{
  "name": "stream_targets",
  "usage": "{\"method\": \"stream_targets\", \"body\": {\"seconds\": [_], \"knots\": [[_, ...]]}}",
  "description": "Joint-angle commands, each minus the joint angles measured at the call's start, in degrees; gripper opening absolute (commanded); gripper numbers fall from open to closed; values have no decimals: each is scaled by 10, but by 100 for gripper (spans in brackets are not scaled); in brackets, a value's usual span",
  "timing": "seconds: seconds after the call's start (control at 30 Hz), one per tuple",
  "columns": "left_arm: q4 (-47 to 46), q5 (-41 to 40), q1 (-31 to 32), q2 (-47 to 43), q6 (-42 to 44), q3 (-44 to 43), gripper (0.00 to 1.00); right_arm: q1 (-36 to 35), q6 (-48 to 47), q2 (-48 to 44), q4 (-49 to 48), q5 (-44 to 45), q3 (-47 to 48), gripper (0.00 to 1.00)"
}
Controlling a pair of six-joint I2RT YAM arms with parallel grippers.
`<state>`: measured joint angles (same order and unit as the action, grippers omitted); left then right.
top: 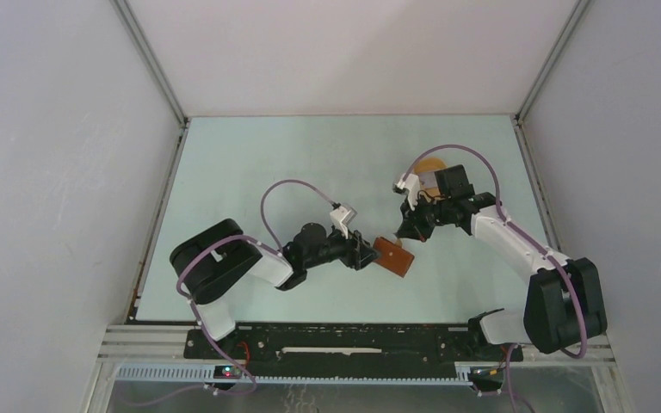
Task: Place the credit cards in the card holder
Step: Open the card holder at the center of the board.
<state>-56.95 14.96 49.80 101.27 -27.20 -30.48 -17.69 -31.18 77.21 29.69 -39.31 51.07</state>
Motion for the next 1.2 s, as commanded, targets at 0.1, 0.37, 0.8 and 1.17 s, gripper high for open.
{"method": "stream_targets", "body": {"seconds": [0.1, 0.37, 0.8, 1.17], "knots": [[-160, -19, -24, -34, -31, 70, 66, 6, 26, -32, -13, -60, 22, 0], [-229, -12, -40, -25, -54, 93, 70, 13, 28, -51, -12, -83, 20, 0], [-225, 18, -40, -8, -61, 74, 64, 17, 74, -2, -69, 172, 18, 0], [-220, 24, -41, -6, -61, 70, 63, 15, 62, 155, 19, 318, 83, 9]]}}
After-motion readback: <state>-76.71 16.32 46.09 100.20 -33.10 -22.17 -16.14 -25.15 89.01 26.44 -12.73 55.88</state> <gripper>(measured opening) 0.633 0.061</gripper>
